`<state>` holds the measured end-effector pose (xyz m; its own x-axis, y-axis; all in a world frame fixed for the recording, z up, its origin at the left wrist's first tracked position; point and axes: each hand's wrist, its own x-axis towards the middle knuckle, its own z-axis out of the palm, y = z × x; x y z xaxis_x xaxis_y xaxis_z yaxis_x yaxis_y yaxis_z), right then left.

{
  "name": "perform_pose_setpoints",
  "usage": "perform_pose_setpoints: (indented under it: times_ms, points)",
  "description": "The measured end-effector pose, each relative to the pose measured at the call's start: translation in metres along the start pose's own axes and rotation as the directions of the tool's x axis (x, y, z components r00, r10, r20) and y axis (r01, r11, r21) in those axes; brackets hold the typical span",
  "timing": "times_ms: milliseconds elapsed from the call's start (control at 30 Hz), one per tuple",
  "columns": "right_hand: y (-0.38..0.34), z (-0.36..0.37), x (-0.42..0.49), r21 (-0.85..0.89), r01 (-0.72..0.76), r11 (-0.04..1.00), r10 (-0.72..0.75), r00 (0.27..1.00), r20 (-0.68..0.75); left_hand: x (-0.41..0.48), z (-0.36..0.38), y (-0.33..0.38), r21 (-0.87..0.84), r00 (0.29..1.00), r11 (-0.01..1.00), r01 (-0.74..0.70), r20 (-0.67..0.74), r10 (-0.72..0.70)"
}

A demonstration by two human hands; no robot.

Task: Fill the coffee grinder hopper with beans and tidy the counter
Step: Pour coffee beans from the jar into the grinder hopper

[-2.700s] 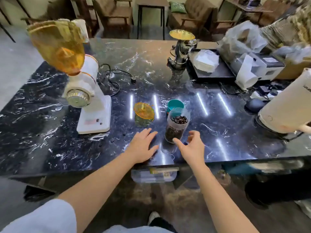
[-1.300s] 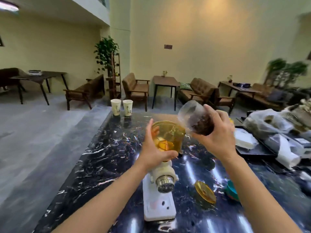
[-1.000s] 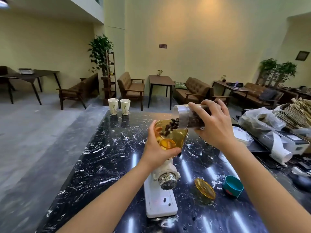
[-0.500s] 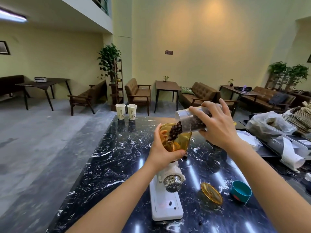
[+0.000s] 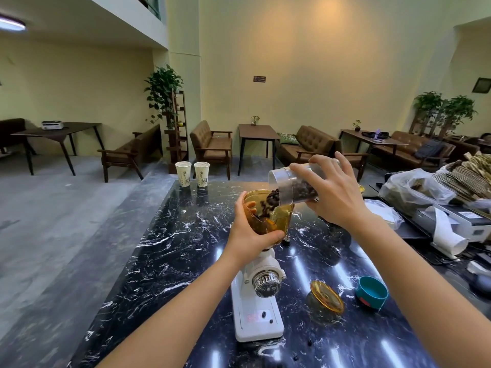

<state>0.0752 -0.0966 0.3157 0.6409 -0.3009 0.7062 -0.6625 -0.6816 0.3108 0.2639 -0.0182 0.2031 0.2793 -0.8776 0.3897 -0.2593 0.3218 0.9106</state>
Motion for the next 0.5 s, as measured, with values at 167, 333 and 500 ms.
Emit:
perform_pose_setpoints:
  times_ms: [167,333,500]
  points:
    - [-0.004,0.004,-0.010,0.077,-0.111,0.991,0.112,0.994,-0.012,0.000,-0.001,-0.001,0.022,1.000,1.000,-0.001,-0.005,0.001]
    - [-0.011,0.009,-0.024,0.242,-0.292,0.925,0.300,0.954,0.003,-0.001,0.001,-0.001,0.032,1.000,0.999,-0.012,-0.015,0.013]
    - [-0.018,0.021,-0.058,0.591,-0.518,0.618,0.547,0.824,0.150,-0.002,0.000,-0.004,0.055,0.999,0.998,-0.030,-0.029,0.032]
